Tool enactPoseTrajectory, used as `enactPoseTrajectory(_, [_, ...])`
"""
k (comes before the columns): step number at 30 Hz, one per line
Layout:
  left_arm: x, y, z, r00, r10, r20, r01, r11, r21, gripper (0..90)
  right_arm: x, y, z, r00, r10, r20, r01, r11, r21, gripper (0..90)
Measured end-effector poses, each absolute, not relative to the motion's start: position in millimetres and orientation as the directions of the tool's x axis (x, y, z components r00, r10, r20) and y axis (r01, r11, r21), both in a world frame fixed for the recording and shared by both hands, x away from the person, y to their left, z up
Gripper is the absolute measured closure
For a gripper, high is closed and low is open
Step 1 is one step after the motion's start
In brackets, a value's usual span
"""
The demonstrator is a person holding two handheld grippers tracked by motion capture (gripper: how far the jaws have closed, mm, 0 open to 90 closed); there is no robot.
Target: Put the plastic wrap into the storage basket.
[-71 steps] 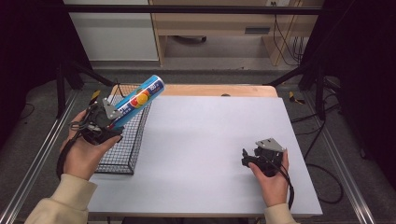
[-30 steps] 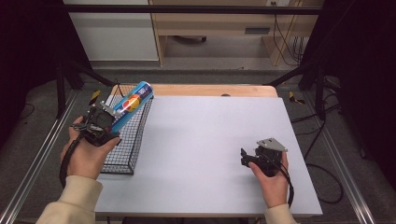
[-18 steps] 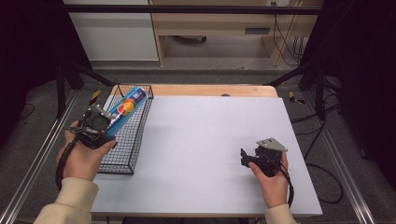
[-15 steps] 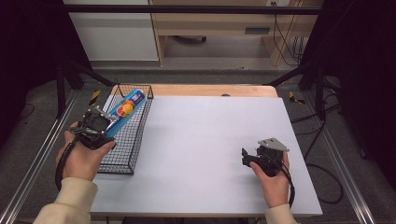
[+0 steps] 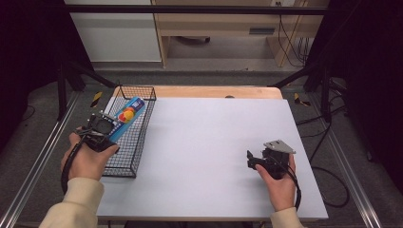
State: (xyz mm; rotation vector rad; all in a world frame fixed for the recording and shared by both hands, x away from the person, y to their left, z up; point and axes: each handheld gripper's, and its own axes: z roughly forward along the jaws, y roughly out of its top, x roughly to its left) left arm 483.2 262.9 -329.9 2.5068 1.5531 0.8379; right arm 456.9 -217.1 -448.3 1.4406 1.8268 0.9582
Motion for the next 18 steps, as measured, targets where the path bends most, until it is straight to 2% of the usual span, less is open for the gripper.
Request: enactPoseTrajectory(18, [481, 277, -348, 0.337, 0.858, 0.388, 0.838, -0.462, 0.292, 31.2, 458, -218, -449, -0.226, 0.974, -0.034, 0.535, 0.153, 0.831, 10.0])
